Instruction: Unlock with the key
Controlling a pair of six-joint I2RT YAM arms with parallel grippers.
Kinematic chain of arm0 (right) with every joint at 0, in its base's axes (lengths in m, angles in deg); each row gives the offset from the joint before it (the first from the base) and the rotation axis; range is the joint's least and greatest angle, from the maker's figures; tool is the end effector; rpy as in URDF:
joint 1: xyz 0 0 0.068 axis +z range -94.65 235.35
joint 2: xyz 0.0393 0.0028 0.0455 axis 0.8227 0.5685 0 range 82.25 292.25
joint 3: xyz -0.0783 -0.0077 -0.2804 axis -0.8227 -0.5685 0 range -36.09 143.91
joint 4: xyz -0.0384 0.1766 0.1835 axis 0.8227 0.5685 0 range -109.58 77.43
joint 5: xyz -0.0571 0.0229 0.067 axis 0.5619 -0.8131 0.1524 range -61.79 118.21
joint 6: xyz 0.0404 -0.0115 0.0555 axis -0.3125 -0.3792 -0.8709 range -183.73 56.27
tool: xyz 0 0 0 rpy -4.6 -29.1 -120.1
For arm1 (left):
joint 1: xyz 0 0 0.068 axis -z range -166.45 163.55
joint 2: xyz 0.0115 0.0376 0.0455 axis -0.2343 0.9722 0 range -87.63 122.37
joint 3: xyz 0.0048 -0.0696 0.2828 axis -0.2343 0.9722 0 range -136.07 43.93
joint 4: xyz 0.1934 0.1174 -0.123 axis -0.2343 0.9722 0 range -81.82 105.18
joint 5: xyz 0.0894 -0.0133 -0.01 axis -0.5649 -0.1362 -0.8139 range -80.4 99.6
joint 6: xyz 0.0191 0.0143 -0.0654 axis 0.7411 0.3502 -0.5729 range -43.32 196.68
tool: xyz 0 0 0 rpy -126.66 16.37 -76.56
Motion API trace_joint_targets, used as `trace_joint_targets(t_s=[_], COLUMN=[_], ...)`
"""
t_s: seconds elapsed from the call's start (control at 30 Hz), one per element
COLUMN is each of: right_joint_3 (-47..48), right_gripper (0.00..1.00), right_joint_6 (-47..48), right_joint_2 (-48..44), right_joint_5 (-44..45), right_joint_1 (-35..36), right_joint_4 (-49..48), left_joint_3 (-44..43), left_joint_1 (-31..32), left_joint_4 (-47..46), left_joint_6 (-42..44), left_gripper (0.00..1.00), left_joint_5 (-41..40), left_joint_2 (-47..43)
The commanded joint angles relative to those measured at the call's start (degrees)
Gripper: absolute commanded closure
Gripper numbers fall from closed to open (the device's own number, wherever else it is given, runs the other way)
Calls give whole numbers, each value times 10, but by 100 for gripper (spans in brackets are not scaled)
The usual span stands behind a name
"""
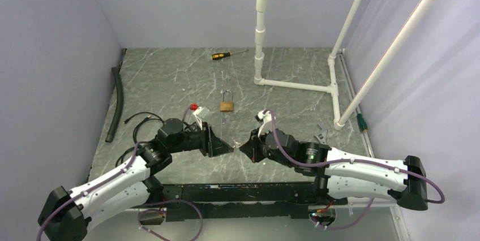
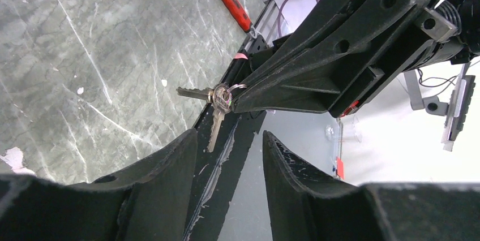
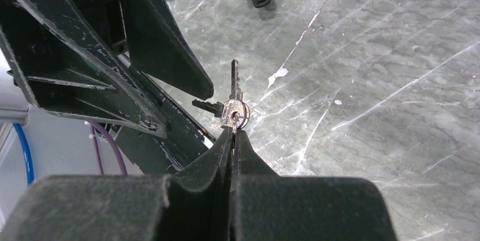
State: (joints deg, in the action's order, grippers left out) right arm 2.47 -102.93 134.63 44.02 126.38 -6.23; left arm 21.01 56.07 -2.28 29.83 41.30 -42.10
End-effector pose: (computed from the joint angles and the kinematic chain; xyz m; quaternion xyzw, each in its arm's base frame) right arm 0.0829 0.1934 0.2797 -0.1628 0.8325 0.3564 0.3916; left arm 0.1174 -0.1480 0.2527 0.1432 0.7543 -0.5761 0.2803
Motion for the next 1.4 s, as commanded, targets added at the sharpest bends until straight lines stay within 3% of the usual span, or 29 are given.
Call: trace_joint_targets(t_s=[0.0, 0.2, 0.33, 0.47, 0.53, 0.67, 0.73, 0.87, 0.93, 1.07, 1.2, 1.37], right_joint_3=[2, 6, 7, 6, 5, 5, 8, 18, 27, 18, 5, -28], right_gripper=[100, 100, 100, 100, 100, 100, 81, 28, 16, 8, 9, 11], right_joint_6=[4, 6, 7, 6, 5, 8, 13, 44, 63, 119, 137, 160], right_joint_2=[-13, -6, 4, 12, 17, 24, 26, 20, 19, 21, 14, -31], right_joint_5=[2, 4, 1, -1, -4, -8, -8, 18, 25, 2, -13, -76], right_joint_1=[2, 2, 2, 2, 2, 2, 2, -1, -7, -10, -10, -10], right_joint_4=[-31, -37, -44, -52, -54, -56, -49, -13, -3, -39, -69, -128], left_joint_3=[10, 23, 26, 32, 34, 35, 27, -23, -53, -125, -224, -308], left_joint_1=[0, 1, 1, 1, 1, 1, 1, 1, 0, 1, 1, 1], left_joint_4=[-56, -85, -93, -106, -107, -104, -77, 62, 142, 293, 453, 566], left_joint_6=[-17, -33, -38, -47, -53, -62, -61, -19, 3, 42, 77, 129], left_gripper=[50, 53, 62, 78, 99, 100, 100, 100, 100, 100, 100, 100], left_joint_5=[23, 30, 29, 28, 24, 12, 6, -32, -51, -87, -129, -138], left_joint_2=[8, 18, 20, 22, 22, 16, 8, -16, -25, -22, 5, 16])
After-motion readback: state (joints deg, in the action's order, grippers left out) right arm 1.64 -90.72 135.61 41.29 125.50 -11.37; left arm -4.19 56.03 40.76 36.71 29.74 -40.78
